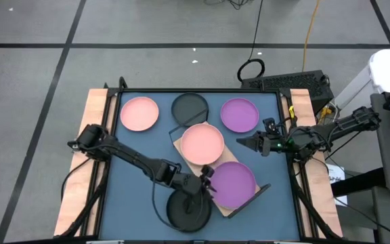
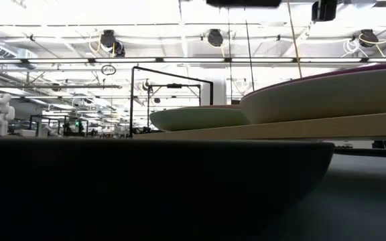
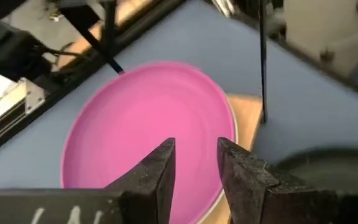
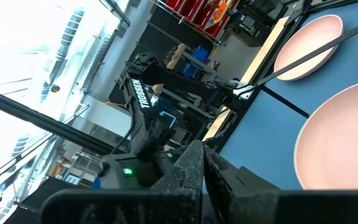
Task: Place and stack plates onto a shelf
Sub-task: Stack the left purple plate on top of the light blue plate on the shelf
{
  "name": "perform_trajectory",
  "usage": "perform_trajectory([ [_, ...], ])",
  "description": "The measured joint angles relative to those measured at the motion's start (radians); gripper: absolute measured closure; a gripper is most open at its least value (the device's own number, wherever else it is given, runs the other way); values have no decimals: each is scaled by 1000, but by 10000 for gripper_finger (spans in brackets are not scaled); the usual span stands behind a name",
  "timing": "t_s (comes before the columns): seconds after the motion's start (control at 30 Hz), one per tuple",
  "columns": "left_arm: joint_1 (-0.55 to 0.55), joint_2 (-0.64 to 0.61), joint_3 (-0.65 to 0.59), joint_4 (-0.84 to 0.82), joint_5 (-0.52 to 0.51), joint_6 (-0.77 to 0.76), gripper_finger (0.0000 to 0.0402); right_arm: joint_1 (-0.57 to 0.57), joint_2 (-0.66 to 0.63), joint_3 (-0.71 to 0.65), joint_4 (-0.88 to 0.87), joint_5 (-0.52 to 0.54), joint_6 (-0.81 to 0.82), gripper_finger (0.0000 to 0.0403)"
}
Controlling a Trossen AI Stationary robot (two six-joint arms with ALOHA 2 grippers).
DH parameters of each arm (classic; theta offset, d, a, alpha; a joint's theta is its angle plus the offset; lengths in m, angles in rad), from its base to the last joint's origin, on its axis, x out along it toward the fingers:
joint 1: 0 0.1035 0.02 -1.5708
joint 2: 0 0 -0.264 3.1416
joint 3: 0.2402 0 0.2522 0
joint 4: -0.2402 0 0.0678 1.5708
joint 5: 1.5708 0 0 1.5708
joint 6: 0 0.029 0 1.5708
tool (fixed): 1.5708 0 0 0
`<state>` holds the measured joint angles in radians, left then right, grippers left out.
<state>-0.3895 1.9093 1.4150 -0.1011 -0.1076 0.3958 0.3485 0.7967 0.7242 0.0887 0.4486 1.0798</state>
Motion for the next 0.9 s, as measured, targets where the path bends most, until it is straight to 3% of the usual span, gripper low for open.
perform_trajectory([
  [0.43, -34, -222, 1, -109, -193, -374, 277, 5, 32, -1, -214, -10, 163, 403],
  [0.67, -49, -321, 0, -215, -271, -552, 277, 15, 194, 14, -241, -173, 304, 403],
  [0.9, -49, -342, 0, -301, -295, -698, 277, 20, 395, 219, -546, -318, 313, 403],
])
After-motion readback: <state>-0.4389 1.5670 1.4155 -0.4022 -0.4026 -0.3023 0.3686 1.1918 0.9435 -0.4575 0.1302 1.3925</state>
